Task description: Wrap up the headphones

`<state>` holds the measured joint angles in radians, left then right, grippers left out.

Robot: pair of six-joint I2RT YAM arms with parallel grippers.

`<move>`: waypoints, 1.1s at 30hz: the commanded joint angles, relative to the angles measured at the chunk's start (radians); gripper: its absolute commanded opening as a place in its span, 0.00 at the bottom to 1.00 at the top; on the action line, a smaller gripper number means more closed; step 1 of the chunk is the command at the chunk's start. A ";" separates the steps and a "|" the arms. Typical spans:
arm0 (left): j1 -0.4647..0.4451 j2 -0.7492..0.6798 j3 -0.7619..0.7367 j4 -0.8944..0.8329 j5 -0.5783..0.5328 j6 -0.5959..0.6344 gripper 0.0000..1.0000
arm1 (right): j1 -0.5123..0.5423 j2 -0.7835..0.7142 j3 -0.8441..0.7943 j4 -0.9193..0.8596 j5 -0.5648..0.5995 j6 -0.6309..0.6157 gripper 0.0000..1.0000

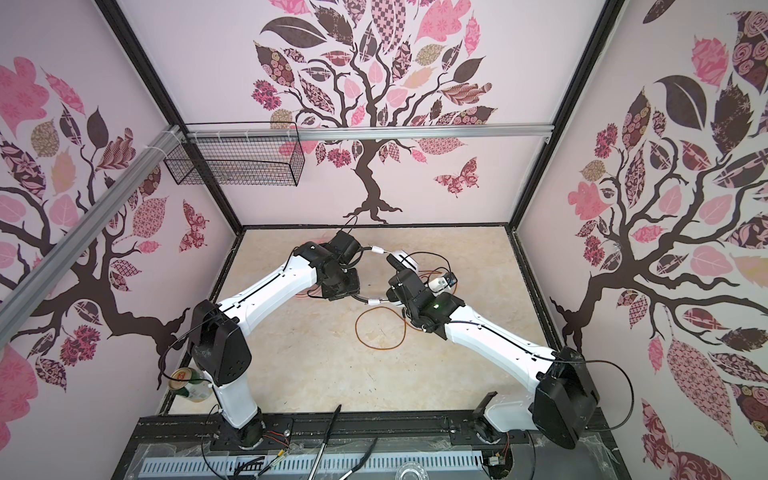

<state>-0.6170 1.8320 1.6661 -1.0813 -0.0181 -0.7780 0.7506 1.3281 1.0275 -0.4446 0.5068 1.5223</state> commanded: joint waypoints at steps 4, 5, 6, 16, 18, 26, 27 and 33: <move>-0.004 -0.010 0.027 0.036 -0.010 0.005 0.34 | 0.009 -0.034 0.043 0.060 0.061 0.010 0.30; -0.005 -0.010 0.026 0.039 -0.005 0.009 0.33 | 0.008 -0.035 0.042 0.059 0.058 0.010 0.30; -0.005 -0.010 0.025 0.045 0.000 0.014 0.28 | 0.009 -0.035 0.042 0.061 0.055 0.010 0.30; -0.006 -0.026 0.000 0.075 0.021 0.024 0.06 | 0.012 -0.037 0.039 0.066 0.053 0.013 0.30; -0.007 -0.024 -0.003 0.084 0.033 0.032 0.00 | 0.014 -0.038 0.039 0.069 0.052 0.010 0.31; 0.064 -0.051 -0.054 0.071 -0.087 0.118 0.00 | 0.013 -0.129 -0.004 0.239 -0.070 -0.466 0.79; 0.095 -0.060 -0.072 0.072 -0.082 0.130 0.00 | 0.014 -0.176 -0.039 0.280 -0.107 -0.542 0.80; 0.215 -0.161 -0.209 0.083 -0.038 0.205 0.00 | -0.035 -0.497 -0.145 0.149 -0.200 -0.804 0.81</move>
<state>-0.4240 1.7485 1.5017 -1.0134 -0.0776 -0.6270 0.7464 0.9230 0.8566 -0.2268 0.3511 0.9218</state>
